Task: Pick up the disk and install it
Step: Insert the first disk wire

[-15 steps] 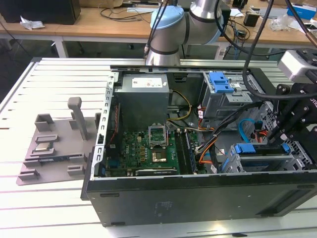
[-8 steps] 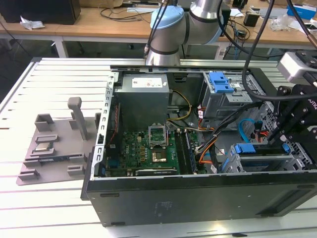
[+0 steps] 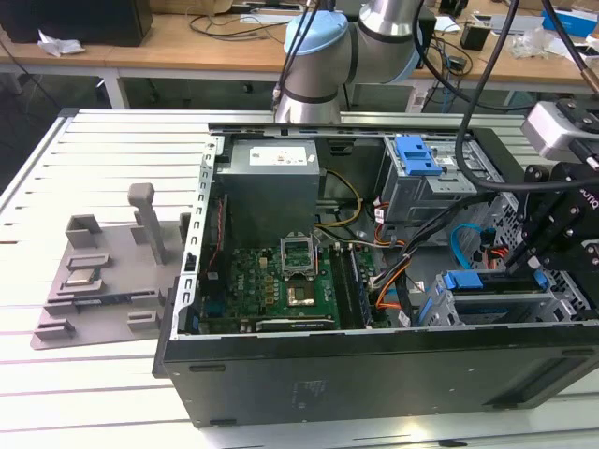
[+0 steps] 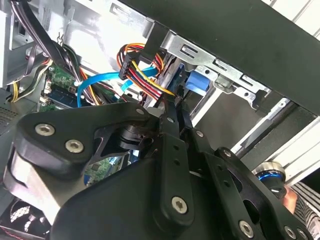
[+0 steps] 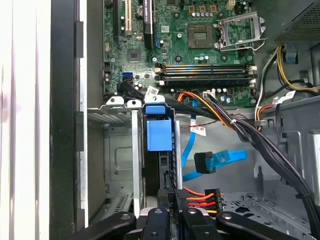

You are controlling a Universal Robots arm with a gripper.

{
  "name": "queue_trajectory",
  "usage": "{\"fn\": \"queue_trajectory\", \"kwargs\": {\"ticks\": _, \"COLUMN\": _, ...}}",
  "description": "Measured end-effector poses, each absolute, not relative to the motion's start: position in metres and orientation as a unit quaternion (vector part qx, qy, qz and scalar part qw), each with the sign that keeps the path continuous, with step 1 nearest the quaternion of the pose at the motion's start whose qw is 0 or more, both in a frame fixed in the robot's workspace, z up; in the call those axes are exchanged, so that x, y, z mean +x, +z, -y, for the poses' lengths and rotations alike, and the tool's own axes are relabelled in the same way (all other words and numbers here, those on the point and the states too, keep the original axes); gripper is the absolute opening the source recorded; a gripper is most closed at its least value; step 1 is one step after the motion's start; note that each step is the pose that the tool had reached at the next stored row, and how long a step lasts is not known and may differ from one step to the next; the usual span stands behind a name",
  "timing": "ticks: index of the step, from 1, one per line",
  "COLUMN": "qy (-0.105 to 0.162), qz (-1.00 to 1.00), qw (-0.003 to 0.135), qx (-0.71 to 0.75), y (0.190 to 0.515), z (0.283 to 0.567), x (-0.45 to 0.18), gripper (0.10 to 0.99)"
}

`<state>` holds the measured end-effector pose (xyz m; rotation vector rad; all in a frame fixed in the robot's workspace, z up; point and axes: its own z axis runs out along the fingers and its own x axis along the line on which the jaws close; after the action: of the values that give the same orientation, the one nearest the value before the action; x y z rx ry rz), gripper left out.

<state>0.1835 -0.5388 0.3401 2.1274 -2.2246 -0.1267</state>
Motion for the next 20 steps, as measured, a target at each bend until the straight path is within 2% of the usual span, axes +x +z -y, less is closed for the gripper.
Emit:
{"fn": "queue_trajectory", "kwargs": {"ticks": 10, "qy": -0.041, "qz": 0.722, "qw": 0.030, "qx": 0.690, "y": 0.336, "z": 0.539, "x": 0.184, "gripper": 0.176}}
{"fn": "queue_trajectory", "kwargs": {"ticks": 11, "qy": -0.041, "qz": 0.722, "qw": 0.031, "qx": 0.690, "y": 0.337, "z": 0.539, "x": 0.184, "gripper": 0.239}}
{"fn": "queue_trajectory", "kwargs": {"ticks": 16, "qy": -0.038, "qz": 0.722, "qw": 0.033, "qx": 0.690, "y": 0.362, "z": 0.532, "x": 0.184, "gripper": 0.239}}
{"fn": "queue_trajectory", "kwargs": {"ticks": 17, "qy": -0.037, "qz": 0.722, "qw": 0.034, "qx": 0.690, "y": 0.366, "z": 0.532, "x": 0.184, "gripper": 0.224}}
{"fn": "queue_trajectory", "kwargs": {"ticks": 19, "qy": -0.034, "qz": 0.722, "qw": 0.037, "qx": 0.690, "y": 0.377, "z": 0.530, "x": 0.184, "gripper": 0.102}}
{"fn": "queue_trajectory", "kwargs": {"ticks": 20, "qy": -0.033, "qz": 0.722, "qw": 0.038, "qx": 0.690, "y": 0.381, "z": 0.530, "x": 0.184, "gripper": 0.106}}
